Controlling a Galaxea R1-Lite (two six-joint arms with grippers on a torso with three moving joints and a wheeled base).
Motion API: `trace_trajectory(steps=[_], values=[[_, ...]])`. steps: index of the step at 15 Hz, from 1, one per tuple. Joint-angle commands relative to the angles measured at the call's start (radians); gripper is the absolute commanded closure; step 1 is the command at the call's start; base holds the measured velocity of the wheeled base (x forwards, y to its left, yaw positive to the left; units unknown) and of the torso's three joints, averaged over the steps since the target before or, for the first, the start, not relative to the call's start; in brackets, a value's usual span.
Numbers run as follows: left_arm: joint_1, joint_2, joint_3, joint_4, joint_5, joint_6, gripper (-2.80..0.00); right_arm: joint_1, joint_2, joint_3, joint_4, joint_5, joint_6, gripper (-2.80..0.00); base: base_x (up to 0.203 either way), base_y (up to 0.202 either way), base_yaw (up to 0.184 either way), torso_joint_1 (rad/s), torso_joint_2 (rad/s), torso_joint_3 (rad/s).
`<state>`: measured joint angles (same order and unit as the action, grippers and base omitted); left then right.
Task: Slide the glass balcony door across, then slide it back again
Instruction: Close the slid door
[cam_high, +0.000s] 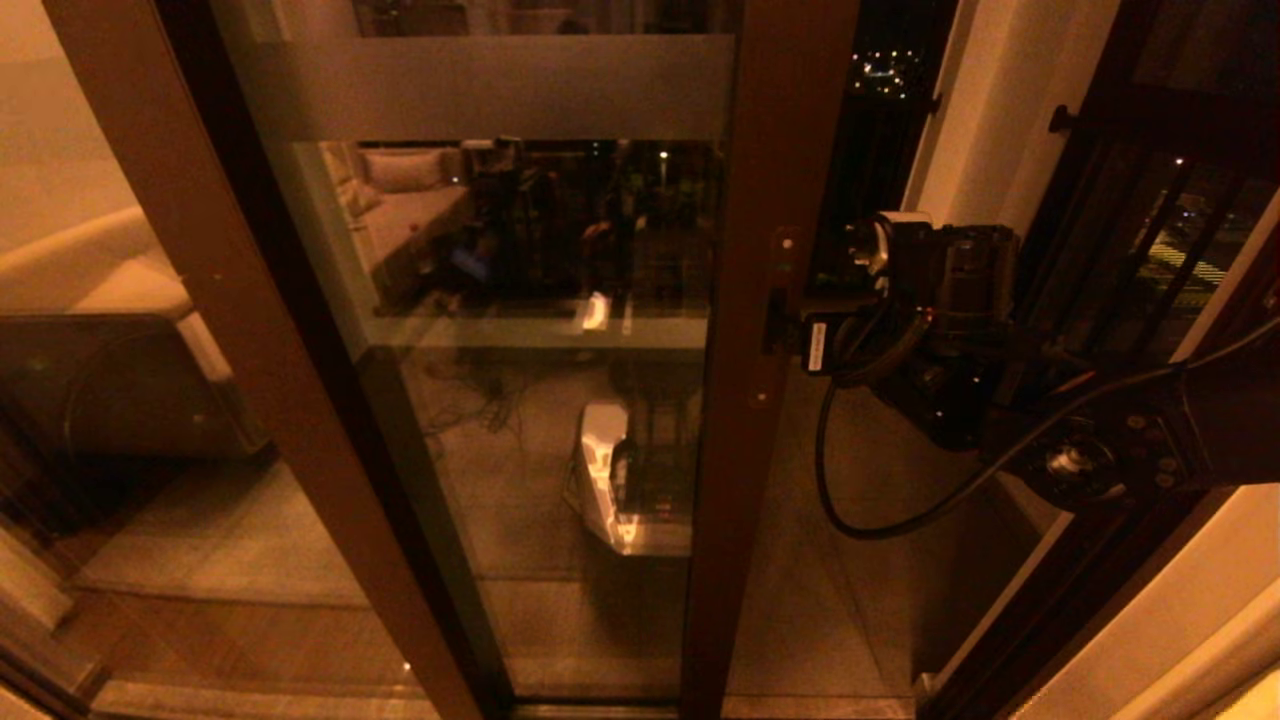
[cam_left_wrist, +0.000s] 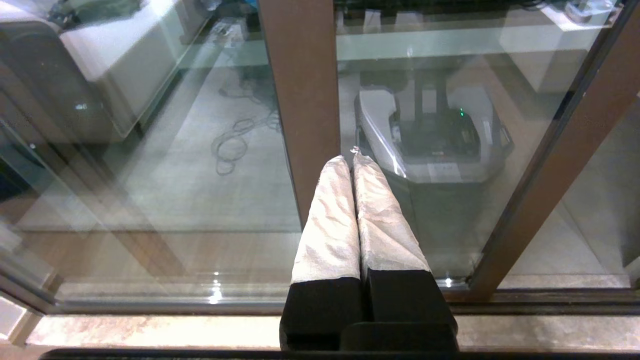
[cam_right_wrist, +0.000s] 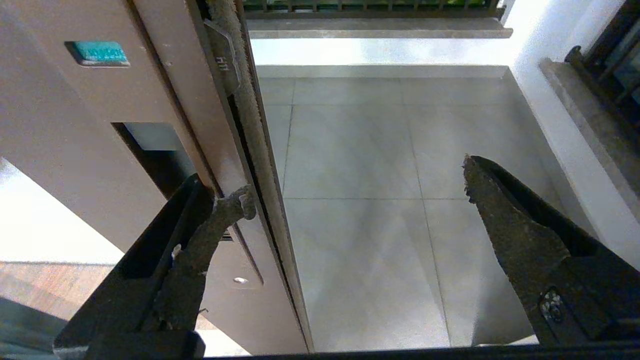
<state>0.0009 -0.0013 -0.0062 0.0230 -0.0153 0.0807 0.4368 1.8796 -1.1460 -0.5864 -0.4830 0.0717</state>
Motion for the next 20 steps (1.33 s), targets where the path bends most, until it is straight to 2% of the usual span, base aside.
trace_trajectory(steps=[1,18,20], values=[[0.001,0.0,0.0,0.0,0.0,0.001,0.0,-0.013,0.009,0.0,-0.002,-0.009,-0.001,-2.8,0.0,0.0,0.0,0.0,0.0,0.0],[-0.001,0.0,0.0,0.0,0.0,0.001,0.0,-0.075,0.009,0.006,-0.003,-0.008,-0.003,-2.8,0.0,0.0,0.0,0.0,0.0,0.0],[0.001,0.0,0.0,0.0,0.0,0.001,0.0,-0.102,0.009,0.008,-0.003,-0.006,-0.004,-2.8,0.0,0.0,0.0,0.0,0.0,0.0]])
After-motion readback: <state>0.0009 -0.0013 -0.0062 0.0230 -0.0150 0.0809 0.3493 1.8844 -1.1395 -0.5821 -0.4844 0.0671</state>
